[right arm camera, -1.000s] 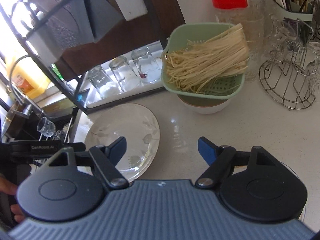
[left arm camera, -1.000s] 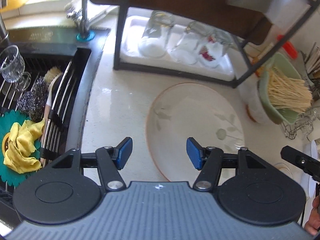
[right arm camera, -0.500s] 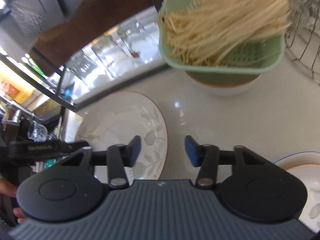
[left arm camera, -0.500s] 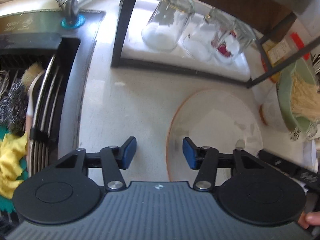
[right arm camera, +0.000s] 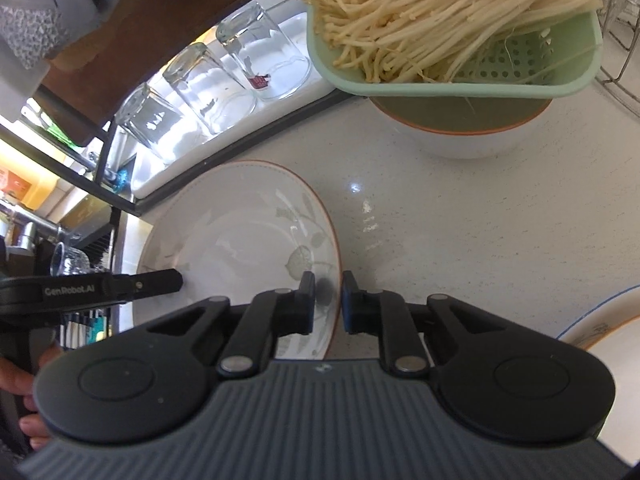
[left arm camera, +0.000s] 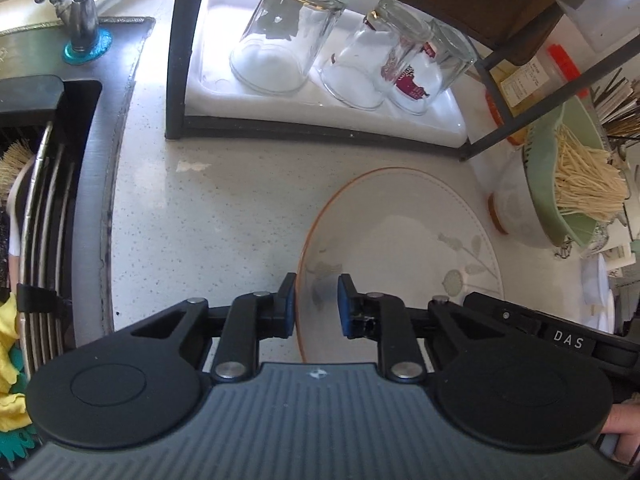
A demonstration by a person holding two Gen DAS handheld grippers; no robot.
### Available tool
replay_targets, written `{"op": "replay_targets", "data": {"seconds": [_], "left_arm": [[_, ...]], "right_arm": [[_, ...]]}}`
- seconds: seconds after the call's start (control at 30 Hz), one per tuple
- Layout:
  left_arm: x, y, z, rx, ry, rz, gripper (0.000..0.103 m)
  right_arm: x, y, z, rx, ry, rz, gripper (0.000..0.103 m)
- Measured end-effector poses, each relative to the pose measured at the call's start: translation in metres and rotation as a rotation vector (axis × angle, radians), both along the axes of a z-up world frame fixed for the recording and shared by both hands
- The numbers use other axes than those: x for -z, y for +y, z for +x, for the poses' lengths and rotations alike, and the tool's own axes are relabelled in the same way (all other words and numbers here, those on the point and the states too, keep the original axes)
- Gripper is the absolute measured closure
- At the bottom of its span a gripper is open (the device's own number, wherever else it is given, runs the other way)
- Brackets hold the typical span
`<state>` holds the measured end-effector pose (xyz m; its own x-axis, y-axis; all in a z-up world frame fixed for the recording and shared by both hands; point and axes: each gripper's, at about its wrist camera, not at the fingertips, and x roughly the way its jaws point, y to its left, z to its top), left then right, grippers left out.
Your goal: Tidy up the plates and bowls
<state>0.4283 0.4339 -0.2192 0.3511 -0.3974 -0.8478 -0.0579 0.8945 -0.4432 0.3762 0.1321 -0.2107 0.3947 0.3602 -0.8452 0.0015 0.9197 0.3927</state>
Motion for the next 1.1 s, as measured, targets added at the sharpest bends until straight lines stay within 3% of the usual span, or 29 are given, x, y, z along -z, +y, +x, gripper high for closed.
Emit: {"op": "replay_targets", "data": {"seconds": [0.13,0.6,1.1], "left_arm": [[-0.001,0.002,0.000,0.023,0.018,-0.047,0.070],[-0.038,-0.014,-0.035,0.051,0.067,-0.242,0.065],[-0.079,-0.062,-0.075,0.055,0.046,-0.276,0.065]], "right_arm": [[-0.003,-0.002,-0.001,-0.014,0.007,0.013,0.086],[-0.054,-0.038,-0.048,0.036,-0.089,0.036,0.085],[-0.097,-0.093,-0.088,0.065,-0.177,0.096,0.085]]}}
